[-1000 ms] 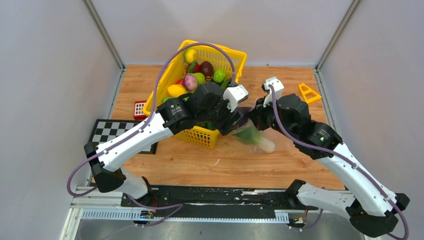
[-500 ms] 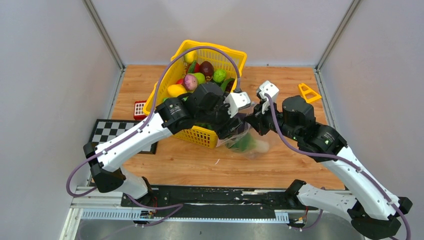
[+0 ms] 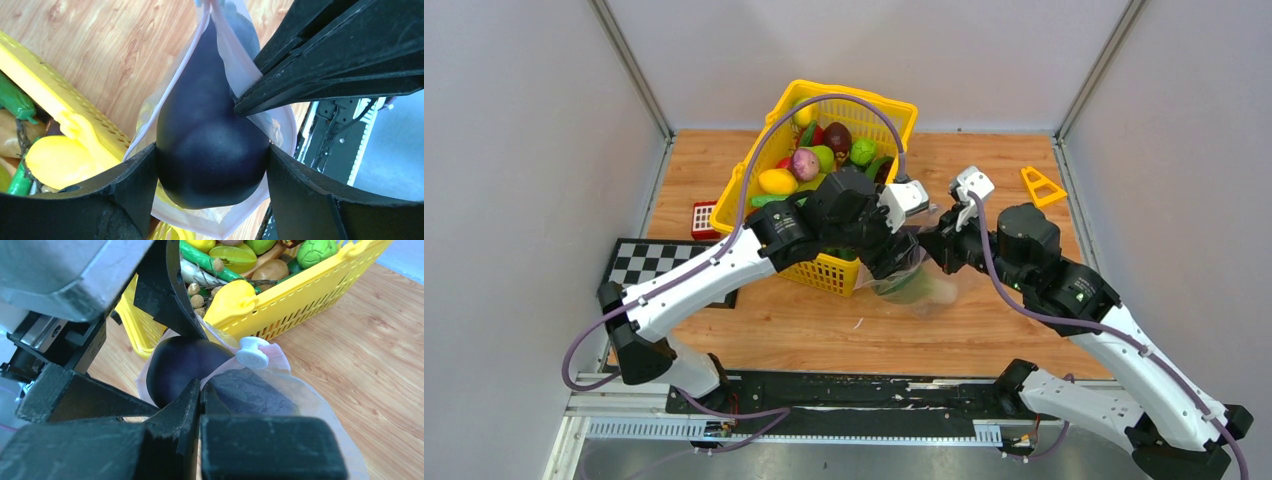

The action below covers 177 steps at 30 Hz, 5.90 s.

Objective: Place the food in the zip-top bag and seal the zipper
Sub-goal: Place the fake vegetable in the zipper food storage bag, then pick up the fake fruit from the bin, then place the fake fruit in the zipper food storage bag.

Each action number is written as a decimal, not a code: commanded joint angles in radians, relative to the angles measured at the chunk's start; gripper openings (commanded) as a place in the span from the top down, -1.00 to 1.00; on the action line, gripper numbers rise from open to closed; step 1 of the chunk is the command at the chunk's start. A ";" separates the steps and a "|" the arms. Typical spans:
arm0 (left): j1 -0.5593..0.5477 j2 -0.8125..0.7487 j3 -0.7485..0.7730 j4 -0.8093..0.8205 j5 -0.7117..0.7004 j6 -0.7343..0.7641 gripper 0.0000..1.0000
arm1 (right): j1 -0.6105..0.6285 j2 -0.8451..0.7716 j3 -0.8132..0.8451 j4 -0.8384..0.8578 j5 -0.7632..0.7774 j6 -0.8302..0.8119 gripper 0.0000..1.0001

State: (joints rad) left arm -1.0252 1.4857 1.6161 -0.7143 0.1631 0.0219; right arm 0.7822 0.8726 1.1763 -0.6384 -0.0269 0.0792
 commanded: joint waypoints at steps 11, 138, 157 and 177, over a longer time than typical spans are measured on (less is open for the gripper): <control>-0.005 -0.189 -0.137 0.255 -0.037 -0.069 -0.95 | 0.000 -0.044 -0.076 0.134 0.141 0.113 1.00; 0.137 -0.379 -0.732 1.315 -0.004 -0.509 1.00 | 0.000 0.015 0.070 -0.082 0.180 0.380 1.00; -0.032 -0.269 -0.812 1.561 -0.297 -0.228 1.00 | -0.001 -0.019 0.132 -0.145 0.241 0.426 1.00; -0.152 -0.074 -0.822 1.896 -0.451 -0.277 1.00 | -0.009 -0.054 0.036 -0.039 0.227 0.506 1.00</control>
State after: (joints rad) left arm -1.1561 1.3869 0.8009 1.0409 -0.2417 -0.1848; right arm 0.7818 0.8448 1.2289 -0.7761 0.1829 0.5415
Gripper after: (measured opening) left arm 0.007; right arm 0.015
